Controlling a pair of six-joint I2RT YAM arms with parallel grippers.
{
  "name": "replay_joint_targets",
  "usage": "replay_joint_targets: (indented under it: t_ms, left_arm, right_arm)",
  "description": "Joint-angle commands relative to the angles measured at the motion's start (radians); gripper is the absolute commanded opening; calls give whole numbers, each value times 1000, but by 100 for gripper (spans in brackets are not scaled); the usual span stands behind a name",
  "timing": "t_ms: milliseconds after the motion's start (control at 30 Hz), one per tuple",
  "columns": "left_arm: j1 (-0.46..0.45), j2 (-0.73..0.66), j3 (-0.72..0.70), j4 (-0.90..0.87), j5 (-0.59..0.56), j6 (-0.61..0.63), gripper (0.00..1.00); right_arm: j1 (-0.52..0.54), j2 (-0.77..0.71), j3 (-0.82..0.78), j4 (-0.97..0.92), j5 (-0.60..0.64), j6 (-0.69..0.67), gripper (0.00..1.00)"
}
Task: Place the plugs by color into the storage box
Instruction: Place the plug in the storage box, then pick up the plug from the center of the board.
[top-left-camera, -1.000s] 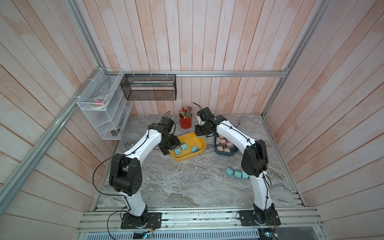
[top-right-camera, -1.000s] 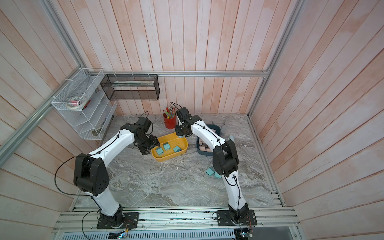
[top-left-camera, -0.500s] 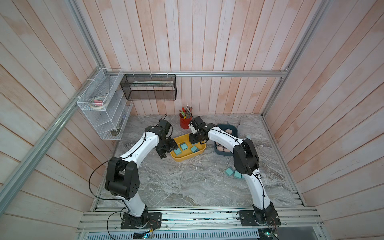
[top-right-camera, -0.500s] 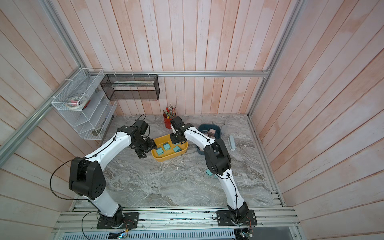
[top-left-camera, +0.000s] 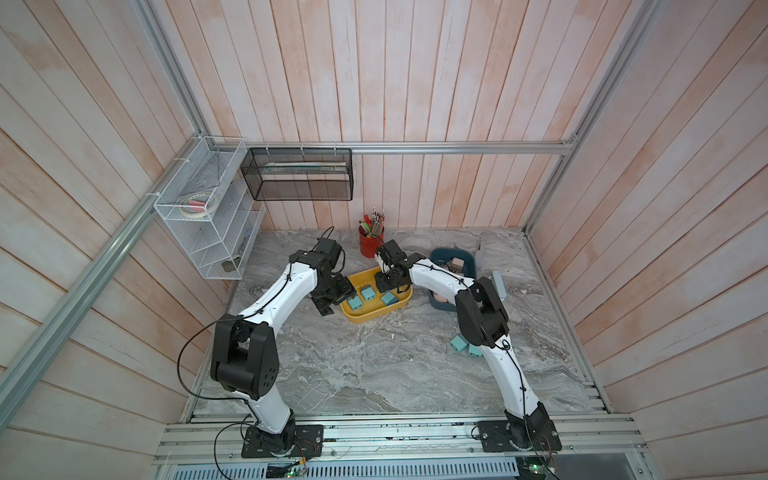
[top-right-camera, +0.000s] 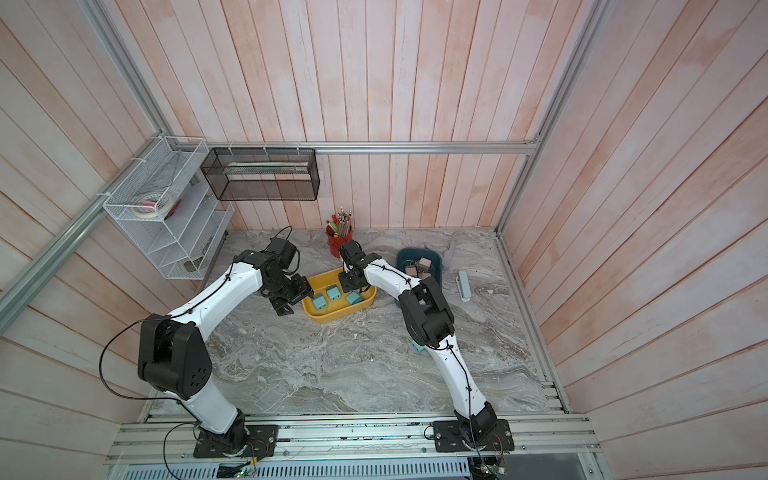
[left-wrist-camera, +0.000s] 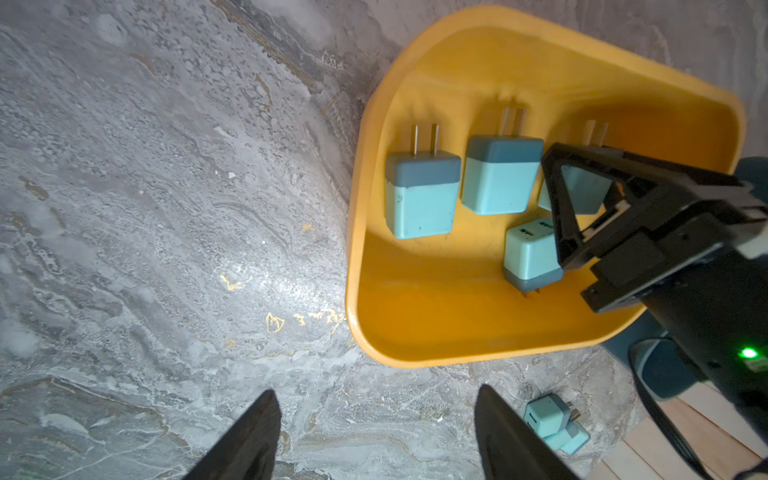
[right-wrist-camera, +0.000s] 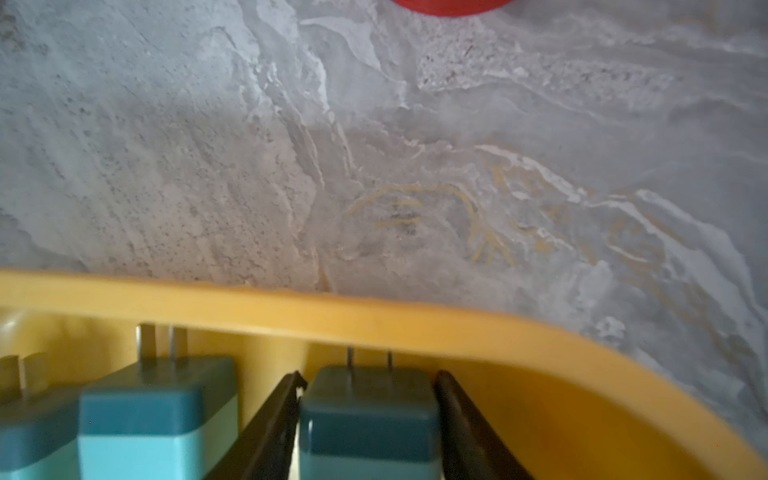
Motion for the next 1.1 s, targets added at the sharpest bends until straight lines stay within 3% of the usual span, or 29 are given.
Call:
replay_joint_targets:
  t_ms: [0, 333, 500, 700, 933, 1067]
  left_arm:
    - [4, 22, 27, 0, -6, 24, 76]
    - [4, 59, 81, 19, 4, 28, 76]
    - [4, 83, 82, 51, 24, 24, 76]
    - [0, 107, 86, 68, 43, 29, 76]
    - [-2, 121, 85, 74, 52, 40, 76]
    - [-3, 127, 85, 74, 55, 41, 76]
  right_arm:
    - [9, 7, 42, -51, 19, -17, 60]
    - [5, -267, 34, -127, 86, 9, 70]
    - [-1, -478, -230, -117, 142, 53, 72]
    - [-3, -763, -666, 26, 145, 164, 72]
    - [-5, -936, -960, -3, 96, 306, 73]
    - [-34, -977, -1103, 21, 1, 393, 74]
